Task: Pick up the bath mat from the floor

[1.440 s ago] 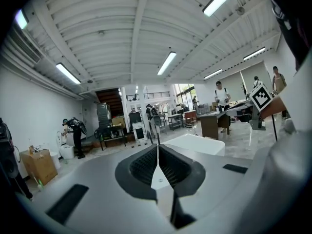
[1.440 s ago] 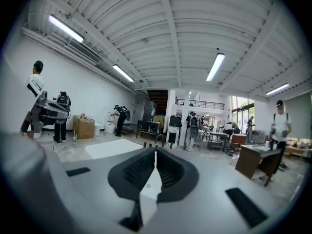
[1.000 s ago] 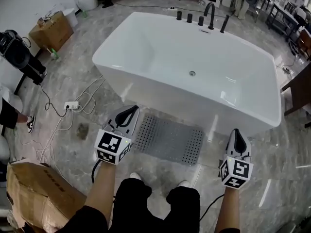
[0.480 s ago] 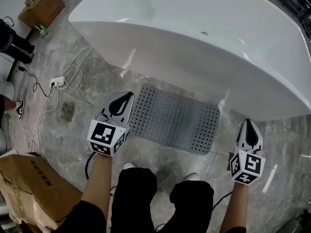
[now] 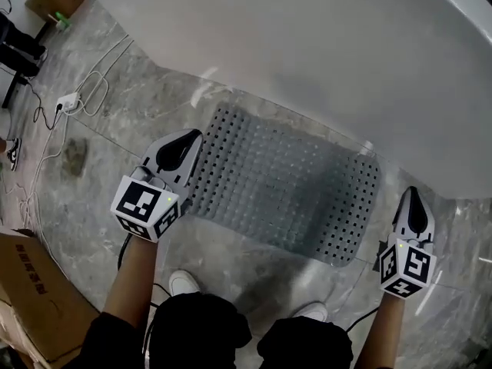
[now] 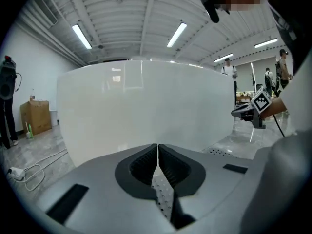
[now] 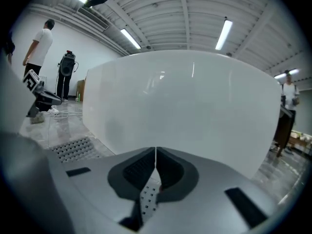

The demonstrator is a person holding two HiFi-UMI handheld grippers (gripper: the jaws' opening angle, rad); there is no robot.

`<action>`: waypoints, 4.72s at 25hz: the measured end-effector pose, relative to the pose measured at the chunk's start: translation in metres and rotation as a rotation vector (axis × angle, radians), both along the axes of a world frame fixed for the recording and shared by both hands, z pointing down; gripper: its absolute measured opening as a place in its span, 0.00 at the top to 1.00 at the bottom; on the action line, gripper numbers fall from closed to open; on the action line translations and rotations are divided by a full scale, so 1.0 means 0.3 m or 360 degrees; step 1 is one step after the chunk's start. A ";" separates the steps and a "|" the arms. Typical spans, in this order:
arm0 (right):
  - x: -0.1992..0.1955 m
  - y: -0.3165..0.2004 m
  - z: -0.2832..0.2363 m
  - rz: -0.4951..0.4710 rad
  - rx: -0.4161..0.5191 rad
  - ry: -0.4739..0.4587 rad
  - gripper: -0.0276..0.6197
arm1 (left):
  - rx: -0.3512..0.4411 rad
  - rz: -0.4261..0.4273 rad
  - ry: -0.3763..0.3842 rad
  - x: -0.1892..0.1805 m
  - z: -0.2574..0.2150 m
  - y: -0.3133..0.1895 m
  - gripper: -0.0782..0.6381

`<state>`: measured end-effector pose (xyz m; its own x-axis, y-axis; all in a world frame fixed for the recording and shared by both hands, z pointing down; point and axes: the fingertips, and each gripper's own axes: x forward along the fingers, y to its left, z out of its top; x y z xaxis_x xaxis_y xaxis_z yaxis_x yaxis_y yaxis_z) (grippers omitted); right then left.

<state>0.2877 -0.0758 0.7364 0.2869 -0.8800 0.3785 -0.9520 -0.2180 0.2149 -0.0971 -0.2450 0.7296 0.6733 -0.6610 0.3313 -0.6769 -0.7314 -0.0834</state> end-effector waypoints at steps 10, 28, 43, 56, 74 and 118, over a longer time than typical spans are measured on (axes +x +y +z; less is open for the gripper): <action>0.012 0.032 0.289 0.0044 -0.0069 -0.0105 0.92 | -0.0098 -0.0023 -0.0076 -0.083 0.293 -0.026 0.87; -0.016 0.209 0.915 0.0135 -0.0827 -0.0518 0.43 | -0.0822 -0.0268 -0.0466 -0.263 0.899 -0.024 0.30; 0.014 0.236 0.961 0.0208 -0.0851 -0.0695 0.36 | -0.0969 -0.0244 -0.0481 -0.259 0.994 0.004 0.28; -0.051 0.190 0.919 0.0106 -0.0873 -0.0549 0.65 | -0.0955 0.0000 -0.0424 -0.148 0.942 0.070 0.70; -0.169 0.126 0.538 -0.0166 -0.0244 -0.0314 0.84 | -0.0544 0.0145 -0.0129 -0.071 0.579 0.114 0.75; 0.098 0.240 -2.418 -0.0072 0.0367 -0.0236 0.84 | -0.0056 0.0070 0.0177 0.304 -2.422 0.268 0.77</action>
<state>0.3172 -0.0038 0.0110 0.2020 -0.9584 0.2016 -0.9792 -0.2018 0.0221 -0.0060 -0.1644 0.0031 0.7354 -0.6190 0.2758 -0.6475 -0.7619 0.0166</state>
